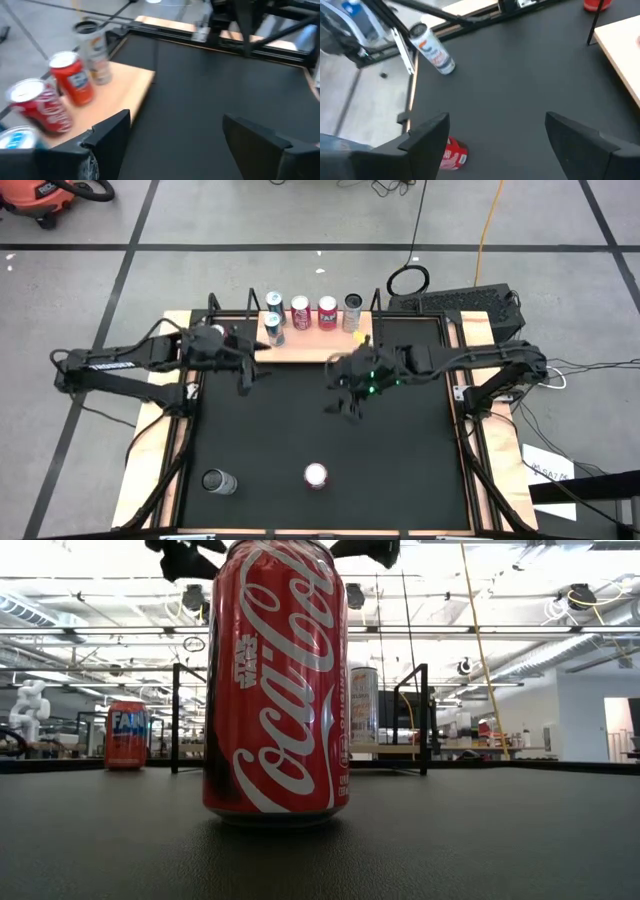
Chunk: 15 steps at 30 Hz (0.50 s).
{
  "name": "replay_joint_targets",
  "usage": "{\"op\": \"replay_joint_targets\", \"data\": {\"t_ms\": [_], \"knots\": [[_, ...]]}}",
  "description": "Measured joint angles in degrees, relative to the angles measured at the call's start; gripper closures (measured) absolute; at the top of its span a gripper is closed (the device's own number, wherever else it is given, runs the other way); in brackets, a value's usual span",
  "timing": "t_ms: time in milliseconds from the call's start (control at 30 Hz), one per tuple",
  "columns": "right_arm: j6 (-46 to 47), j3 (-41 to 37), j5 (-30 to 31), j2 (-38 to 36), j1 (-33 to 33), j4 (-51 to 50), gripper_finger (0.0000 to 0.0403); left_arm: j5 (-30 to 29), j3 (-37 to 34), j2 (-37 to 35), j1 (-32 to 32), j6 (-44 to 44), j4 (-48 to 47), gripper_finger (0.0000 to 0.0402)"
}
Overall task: Place canned beverage on shelf
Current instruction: Put the red-black soda can on the shelf aligned with the other red-black soda can on the shelf
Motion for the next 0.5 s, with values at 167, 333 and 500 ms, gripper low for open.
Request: {"op": "replay_joint_targets", "data": {"t_ms": [167, 333, 500], "knots": [[-1.09, 0.00, 7.82, 0.32, 6.39, -0.42, 0.0085, -5.97, 0.00, 2.11, -10.52, -3.39, 1.15, 0.0094], [-1.32, 0.02, 9.52, 3.50, 10.10, 0.52, 0.0085, -8.17, 0.00, 7.07, -18.98, -5.90, 5.62, 0.0094], [-3.96, 0.02, 8.33, 8.86, 13.91, 4.17, 0.0085, -8.61, 0.00, 12.04, -25.44, -9.70, 11.91, 0.0094]]}}
